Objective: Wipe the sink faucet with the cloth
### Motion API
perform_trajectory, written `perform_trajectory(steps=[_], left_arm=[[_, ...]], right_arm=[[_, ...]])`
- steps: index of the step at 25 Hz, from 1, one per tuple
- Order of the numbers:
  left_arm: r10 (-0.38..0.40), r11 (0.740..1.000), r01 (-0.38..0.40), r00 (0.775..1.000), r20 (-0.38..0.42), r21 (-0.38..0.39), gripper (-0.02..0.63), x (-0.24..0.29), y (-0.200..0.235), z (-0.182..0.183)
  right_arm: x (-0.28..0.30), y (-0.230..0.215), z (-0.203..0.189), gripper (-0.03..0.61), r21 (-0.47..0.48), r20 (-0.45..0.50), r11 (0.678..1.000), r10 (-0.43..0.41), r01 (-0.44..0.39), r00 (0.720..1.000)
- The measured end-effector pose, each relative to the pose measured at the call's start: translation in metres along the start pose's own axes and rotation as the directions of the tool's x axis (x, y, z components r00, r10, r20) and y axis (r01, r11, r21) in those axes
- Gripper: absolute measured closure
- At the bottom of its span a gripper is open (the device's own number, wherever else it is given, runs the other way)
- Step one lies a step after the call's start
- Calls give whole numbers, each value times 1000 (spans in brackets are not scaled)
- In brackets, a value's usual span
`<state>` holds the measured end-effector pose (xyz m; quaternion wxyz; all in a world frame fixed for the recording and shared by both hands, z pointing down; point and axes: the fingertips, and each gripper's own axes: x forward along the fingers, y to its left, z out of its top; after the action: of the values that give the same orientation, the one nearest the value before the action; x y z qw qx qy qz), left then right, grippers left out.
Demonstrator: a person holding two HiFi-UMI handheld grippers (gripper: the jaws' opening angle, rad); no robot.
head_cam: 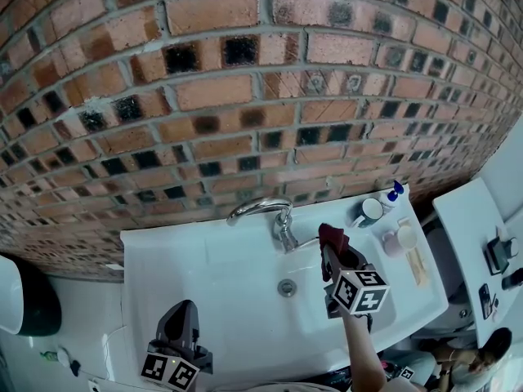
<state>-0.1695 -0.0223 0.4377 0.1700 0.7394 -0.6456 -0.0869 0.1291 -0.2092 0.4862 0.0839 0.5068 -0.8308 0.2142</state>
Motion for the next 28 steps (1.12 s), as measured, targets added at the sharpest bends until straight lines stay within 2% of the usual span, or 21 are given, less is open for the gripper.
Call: perform_trajectory(steps=[2, 5, 8, 13, 18, 22, 28], left_arm=[[2, 1000, -2, 1000, 0, -4, 607, 0, 1, 0], [1, 1000, -1, 1000, -1, -9, 607, 2, 0, -2], [-9, 1000, 9, 1000, -1, -12, 607, 4, -3, -3], [0, 1000, 0, 1000, -9, -20, 607, 1, 2, -5], [18, 1000, -18, 1000, -12, -24, 607, 0, 11, -4], [17, 1000, -17, 1000, -12, -25, 607, 3, 13, -4], [13, 1000, -13, 1000, -14, -27, 607, 5, 12, -6]], right_arm=[[-4, 12, 6, 528, 15, 23, 1000, 24, -25, 999], [0, 55, -3, 528, 18, 9, 992, 125, -125, 992], [17, 91, -32, 528, 103, -41, 978, 185, -180, 982], [47, 112, -81, 528, 304, -122, 945, 161, -117, 979], [65, 97, -94, 528, 374, -155, 927, 78, -15, 985], [72, 95, -86, 528, 390, -144, 920, 87, -25, 986], [76, 100, -75, 528, 484, -107, 873, 130, -63, 986]])
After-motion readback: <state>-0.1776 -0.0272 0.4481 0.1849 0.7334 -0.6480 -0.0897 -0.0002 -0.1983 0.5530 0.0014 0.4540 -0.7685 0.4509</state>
